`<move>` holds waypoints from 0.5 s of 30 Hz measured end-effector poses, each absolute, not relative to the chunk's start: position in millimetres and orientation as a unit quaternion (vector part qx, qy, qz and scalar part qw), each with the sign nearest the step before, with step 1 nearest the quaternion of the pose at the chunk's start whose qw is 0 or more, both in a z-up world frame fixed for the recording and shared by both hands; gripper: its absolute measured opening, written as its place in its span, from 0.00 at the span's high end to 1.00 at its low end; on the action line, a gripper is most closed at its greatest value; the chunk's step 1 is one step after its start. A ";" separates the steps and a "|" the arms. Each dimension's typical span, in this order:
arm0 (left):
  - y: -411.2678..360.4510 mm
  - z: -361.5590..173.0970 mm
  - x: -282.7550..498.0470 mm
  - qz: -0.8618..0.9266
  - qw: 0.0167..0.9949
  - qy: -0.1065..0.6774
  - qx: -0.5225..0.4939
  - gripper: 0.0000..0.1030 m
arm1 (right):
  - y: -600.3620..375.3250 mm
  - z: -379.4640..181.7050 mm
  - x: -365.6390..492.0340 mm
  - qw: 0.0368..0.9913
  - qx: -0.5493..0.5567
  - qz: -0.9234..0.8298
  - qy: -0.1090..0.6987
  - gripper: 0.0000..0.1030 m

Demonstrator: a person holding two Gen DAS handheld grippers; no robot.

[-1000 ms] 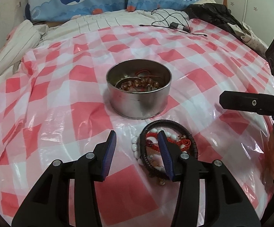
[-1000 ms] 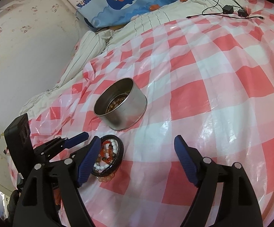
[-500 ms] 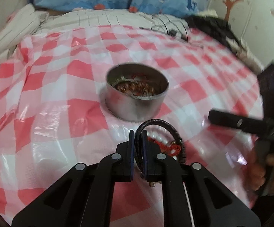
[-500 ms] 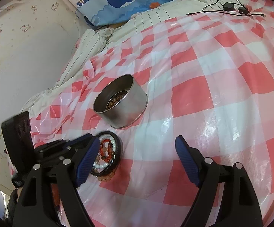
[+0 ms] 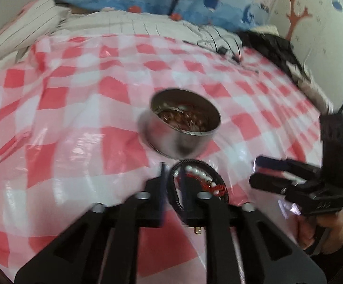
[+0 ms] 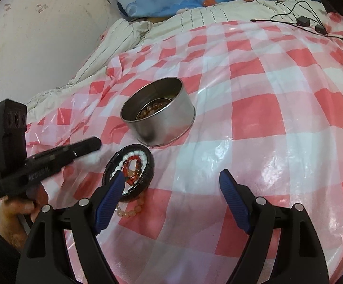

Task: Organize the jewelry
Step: 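Lift the black cord bracelet with the left gripper, pulling it free of the others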

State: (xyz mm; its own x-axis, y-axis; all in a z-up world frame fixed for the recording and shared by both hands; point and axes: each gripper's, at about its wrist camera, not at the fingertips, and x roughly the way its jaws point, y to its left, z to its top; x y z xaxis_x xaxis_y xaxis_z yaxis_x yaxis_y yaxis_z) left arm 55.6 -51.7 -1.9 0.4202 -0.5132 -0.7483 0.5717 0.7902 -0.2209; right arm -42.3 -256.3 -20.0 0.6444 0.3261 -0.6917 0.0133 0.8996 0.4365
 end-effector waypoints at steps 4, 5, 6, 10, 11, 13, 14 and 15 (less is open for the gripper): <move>-66.5 -18.9 52.7 -0.311 0.839 0.443 0.066 0.77 | -257.0 -20.1 -42.2 0.883 0.207 0.090 0.412 0.24; -67.6 -19.9 51.8 -0.311 0.838 0.443 0.069 0.92 | -257.4 -20.2 -42.3 0.883 0.207 0.091 0.412 0.24; -68.2 -20.1 51.6 -0.313 0.837 0.443 0.072 0.93 | -256.6 -20.2 -42.4 0.883 0.206 0.091 0.413 0.24; -54.4 -8.7 55.4 -0.333 0.834 0.440 0.014 0.93 | -255.6 -20.4 -43.0 0.883 0.202 0.088 0.416 0.24; -49.1 -5.9 58.4 -0.336 0.832 0.441 -0.006 0.93 | -254.7 -20.6 -42.7 0.883 0.199 0.086 0.417 0.24; -34.1 0.0 65.0 -0.334 0.833 0.439 -0.042 0.93 | -251.2 -20.0 -43.0 0.885 0.189 0.084 0.417 0.24; -26.8 2.7 67.5 -0.325 0.838 0.436 -0.050 0.93 | -246.0 -17.9 -43.6 0.890 0.175 0.085 0.413 0.24; -20.4 4.9 69.6 -0.311 0.845 0.433 -0.052 0.93 | -239.0 -14.4 -44.3 0.895 0.156 0.089 0.408 0.24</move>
